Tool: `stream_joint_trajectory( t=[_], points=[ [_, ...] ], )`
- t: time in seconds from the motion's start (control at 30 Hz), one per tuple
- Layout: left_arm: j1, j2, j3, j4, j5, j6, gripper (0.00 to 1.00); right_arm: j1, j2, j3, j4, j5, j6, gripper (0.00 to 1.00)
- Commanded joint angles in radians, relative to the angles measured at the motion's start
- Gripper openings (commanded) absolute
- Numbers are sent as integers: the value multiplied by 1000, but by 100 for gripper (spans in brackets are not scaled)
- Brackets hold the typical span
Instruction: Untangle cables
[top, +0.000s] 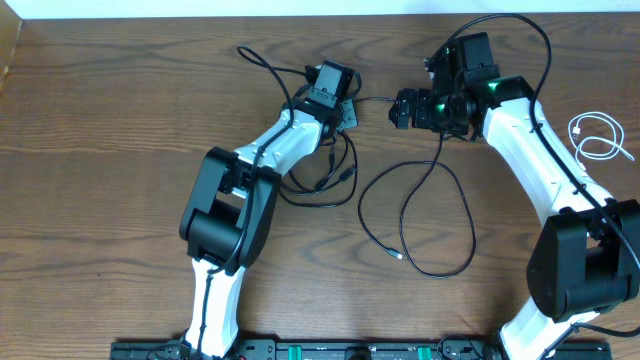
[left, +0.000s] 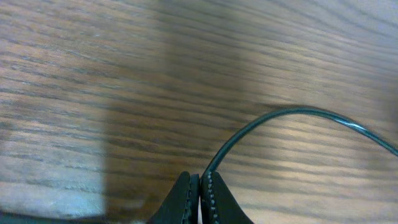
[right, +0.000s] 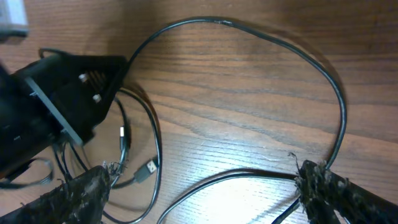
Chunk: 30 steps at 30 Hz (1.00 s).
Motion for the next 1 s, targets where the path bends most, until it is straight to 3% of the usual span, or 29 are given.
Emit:
stream_joint_trajectory(
  t=[0.0,0.17,0.3,0.53,0.67,0.8,0.97],
  points=[
    [0,-113,3,-25,108,41,7,-16,-2,-3,1,14,-19,95],
    [5,-218,3,-47,197,48,7,-52,-2,-3,5,-80,-18,95],
    [16,-276,3,-45,310,50,8,-81,-2,-3,4,-165,21,90],
    [38,-293,3,-53,546,163,8,-147,-2,-3,64,-455,116,86],
    [39,-293,3,-55,681,214,7,-158,-2,-3,92,-483,195,80],
    [39,-293,3,-55,736,225,8,-157,-2,-3,99,-483,317,66],
    [39,-293,3,-49,852,306,7,-153,-2,-3,111,-468,391,58]
  ],
)
